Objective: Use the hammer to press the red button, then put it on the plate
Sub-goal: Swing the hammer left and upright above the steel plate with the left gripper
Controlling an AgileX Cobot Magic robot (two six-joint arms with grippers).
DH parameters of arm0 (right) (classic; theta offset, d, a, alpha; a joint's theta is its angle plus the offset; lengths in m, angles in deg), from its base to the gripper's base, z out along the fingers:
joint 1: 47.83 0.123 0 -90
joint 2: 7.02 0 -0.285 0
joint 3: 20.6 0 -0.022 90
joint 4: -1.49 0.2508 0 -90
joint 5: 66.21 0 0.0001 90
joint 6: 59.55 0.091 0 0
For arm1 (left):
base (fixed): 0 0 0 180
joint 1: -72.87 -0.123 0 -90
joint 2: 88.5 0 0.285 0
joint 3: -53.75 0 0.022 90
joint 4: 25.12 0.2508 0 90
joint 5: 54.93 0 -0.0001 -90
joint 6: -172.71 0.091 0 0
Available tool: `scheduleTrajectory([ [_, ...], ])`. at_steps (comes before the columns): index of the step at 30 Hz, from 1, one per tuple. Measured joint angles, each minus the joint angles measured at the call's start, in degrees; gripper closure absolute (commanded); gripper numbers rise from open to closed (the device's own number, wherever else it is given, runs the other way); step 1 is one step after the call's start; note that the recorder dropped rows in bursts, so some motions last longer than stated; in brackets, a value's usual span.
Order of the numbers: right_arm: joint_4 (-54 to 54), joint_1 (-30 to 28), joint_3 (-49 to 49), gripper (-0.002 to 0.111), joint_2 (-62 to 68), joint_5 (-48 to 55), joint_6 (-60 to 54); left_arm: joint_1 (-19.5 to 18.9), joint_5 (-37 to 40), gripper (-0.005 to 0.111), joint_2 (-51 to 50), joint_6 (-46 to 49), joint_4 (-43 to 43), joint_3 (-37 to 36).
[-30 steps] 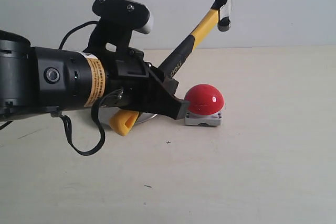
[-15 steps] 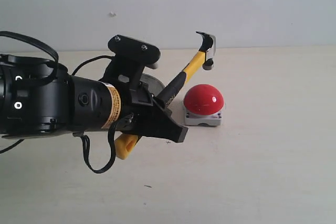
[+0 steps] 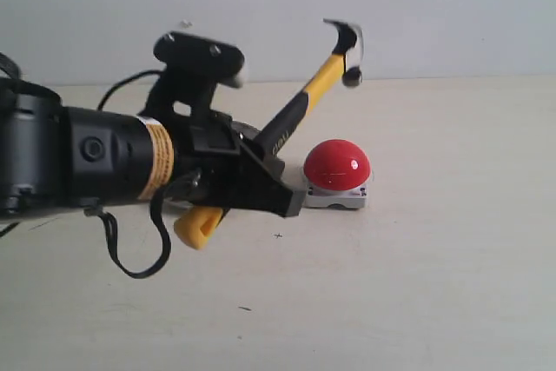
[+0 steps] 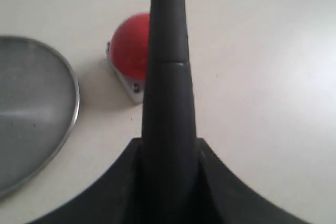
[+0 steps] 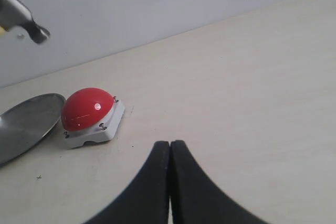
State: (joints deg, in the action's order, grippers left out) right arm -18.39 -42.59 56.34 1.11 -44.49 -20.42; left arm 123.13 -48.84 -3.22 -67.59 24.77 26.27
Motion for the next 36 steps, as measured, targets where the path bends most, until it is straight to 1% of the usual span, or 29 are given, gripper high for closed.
scheduleTrajectory([
  [4, 0.0, 0.0, 0.0, 0.108, 0.0, 0.0, 0.0, 0.0, -0.7, 0.107, 4.5, 0.0, 0.1, 0.6],
  [8, 0.0, 0.0, 0.0, 0.108, 0.0, 0.0, 0.0, 0.0, -1.1, 0.107, 3.6, 0.0, 0.4, 0.6],
  [11, 0.0, 0.0, 0.0, 0.108, 0.0, 0.0, 0.0, 0.0, -1.6, 0.107, -1.3, 0.0, 0.4, 0.6],
  [16, 0.0, 0.0, 0.0, 0.108, 0.0, 0.0, 0.0, 0.0, -2.2, 0.107, -12.9, 0.0, -0.9, 0.6],
  [19, 0.0, 0.0, 0.0, 0.108, 0.0, 0.0, 0.0, 0.1, -0.8, 0.107, -14.8, 0.3, -0.8, 0.6],
  [21, 0.0, 0.0, 0.0, 0.108, 0.0, 0.0, 0.0, 0.1, 1.4, 0.107, -13.1, 0.6, -0.4, 0.9],
  [26, 0.1, 0.0, 0.0, 0.108, 0.0, 0.0, 0.0, 0.1, 6.1, 0.107, -4.0, 0.3, -1.1, 0.9],
  [32, 0.1, 0.0, 0.0, 0.108, 0.0, 0.0, 0.0, 0.0, 8.4, 0.107, 7.3, 0.3, -1.3, 0.9],
  [36, 0.1, 0.0, 0.0, 0.108, 0.0, 0.1, 0.0, -0.4, 8.8, 0.107, 12.5, 0.3, -1.6, -0.3],
])
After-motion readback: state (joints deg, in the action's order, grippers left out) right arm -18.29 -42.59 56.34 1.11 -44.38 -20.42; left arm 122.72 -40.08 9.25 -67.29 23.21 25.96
